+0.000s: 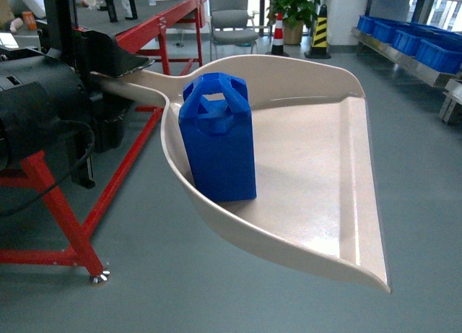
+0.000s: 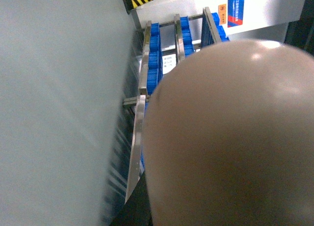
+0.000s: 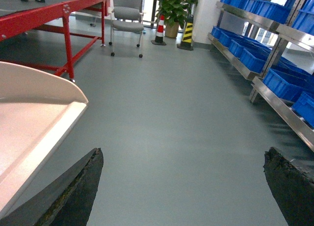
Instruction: Place part in tray to right shelf
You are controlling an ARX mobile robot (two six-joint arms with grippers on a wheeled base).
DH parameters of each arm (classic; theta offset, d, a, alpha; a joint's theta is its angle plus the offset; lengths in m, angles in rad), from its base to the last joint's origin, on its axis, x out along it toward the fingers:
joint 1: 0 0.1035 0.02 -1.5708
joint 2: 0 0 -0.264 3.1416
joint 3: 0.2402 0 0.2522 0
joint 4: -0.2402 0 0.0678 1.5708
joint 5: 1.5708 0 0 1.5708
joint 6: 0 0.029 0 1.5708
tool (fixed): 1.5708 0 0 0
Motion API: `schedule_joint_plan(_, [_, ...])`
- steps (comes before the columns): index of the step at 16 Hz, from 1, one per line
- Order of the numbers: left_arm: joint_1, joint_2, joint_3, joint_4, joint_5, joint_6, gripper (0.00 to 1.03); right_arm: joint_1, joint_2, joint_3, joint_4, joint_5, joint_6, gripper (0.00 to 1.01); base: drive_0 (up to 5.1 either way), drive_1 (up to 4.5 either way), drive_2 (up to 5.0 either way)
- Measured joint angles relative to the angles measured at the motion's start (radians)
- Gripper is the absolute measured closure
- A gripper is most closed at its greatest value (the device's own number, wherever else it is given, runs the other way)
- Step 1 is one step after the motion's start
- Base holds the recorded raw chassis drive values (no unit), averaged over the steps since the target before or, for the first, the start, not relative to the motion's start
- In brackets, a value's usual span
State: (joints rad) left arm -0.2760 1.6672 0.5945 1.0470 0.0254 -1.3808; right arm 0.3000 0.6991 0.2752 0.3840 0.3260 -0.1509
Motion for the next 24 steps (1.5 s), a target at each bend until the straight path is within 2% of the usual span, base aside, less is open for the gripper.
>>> schedule_joint_plan(2, [-0.013,0.0,0.0,0.0,0.013,0.0,0.84,-0.002,0.0,0.0,0.0,0.007,0.0,0.03,5.0,-2.28,-2.3])
schedule_joint_plan(4, [-0.003,0.0,-0.001,0.003,0.003,0.0,0.84,0.0,-0.001,0.0,0.0,0.006,0.0,0.03,5.0,-2.28,-2.3])
schedule_joint_plan(24, [0.002,0.0,0.0,0.003,-0.003,0.0,0.84,0.0,-0.001,0.0,-0.001,0.003,0.0,0.03,0.0,4.32,-4.3])
